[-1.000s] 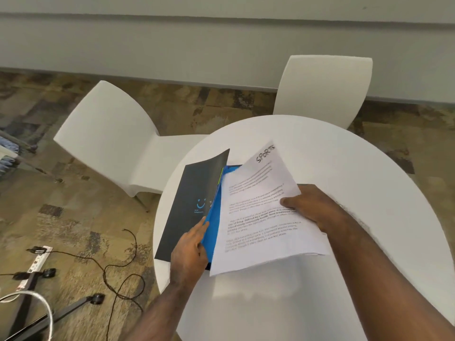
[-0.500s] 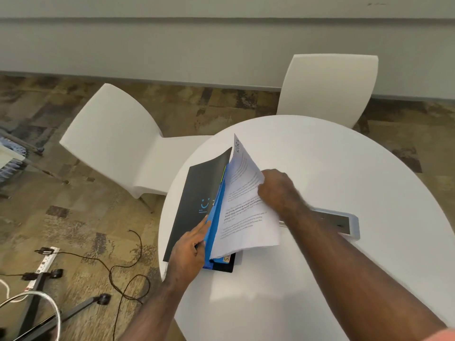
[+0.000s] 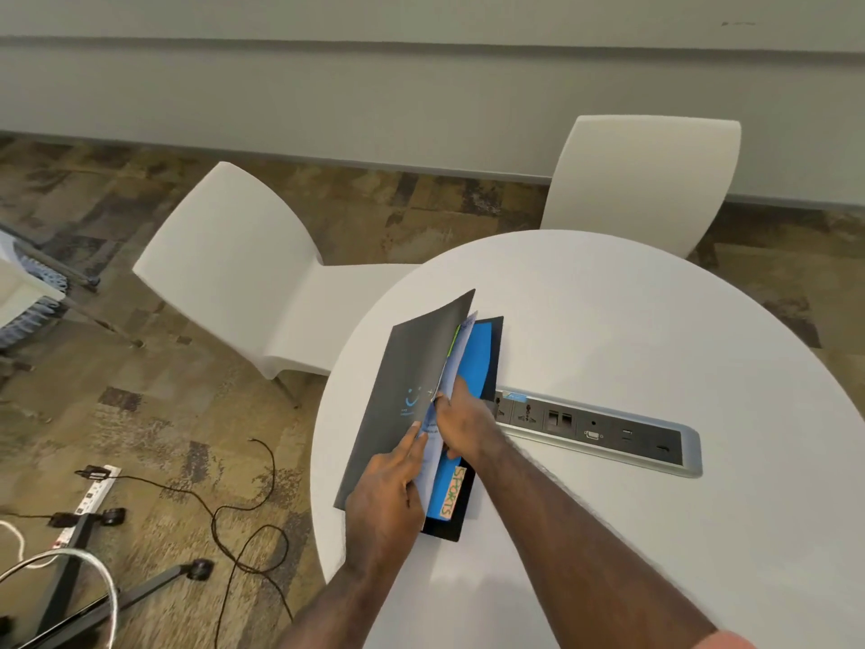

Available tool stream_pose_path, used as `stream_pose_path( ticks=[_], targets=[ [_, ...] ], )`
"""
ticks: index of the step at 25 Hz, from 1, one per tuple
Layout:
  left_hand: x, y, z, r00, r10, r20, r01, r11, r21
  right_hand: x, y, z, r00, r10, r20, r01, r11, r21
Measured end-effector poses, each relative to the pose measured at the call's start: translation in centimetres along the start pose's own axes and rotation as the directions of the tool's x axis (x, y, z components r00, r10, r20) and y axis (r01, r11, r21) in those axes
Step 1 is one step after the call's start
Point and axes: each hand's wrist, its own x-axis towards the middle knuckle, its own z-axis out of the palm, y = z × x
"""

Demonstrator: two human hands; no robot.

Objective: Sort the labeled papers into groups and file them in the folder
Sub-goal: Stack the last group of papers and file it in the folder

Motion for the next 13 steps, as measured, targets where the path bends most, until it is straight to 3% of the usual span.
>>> stream_pose_path(
  ticks=[3,5,9,11,13],
  targets=[
    [0.2,0.5,-0.2,0.996,-0.084,-0.003,0.084,0.996,-0.011,0.7,0.1,-1.3,0.981,0.067,0.184,-0.101,0.978,0.182],
    [0.5,0.5,-0.5,0.992,-0.127,0.03,0.127,0.991,-0.03,0.9,0.5,-2.4,0.976,0.088,0.201,-0.12,0.981,0.154],
    [0.5,1.7,0.1,0.988,-0.112,0.106,0.114,0.993,-0.014,1.4,2.1,-2.9,0.995,0.029,0.099,-0.003,0.967,-0.255],
    [0.1,2.8,0.4,0.98,-0.11,0.164,0.106,0.994,0.031,1.4,2.8,-2.5,0.997,-0.006,0.077,0.028,0.958,-0.284],
    [0.0,3.5,0.7,0.958,-0.168,0.233,0.142,0.982,0.123,0.7,3.5,-2.9,0.992,-0.048,-0.12,0.008,0.95,-0.311]
  ],
)
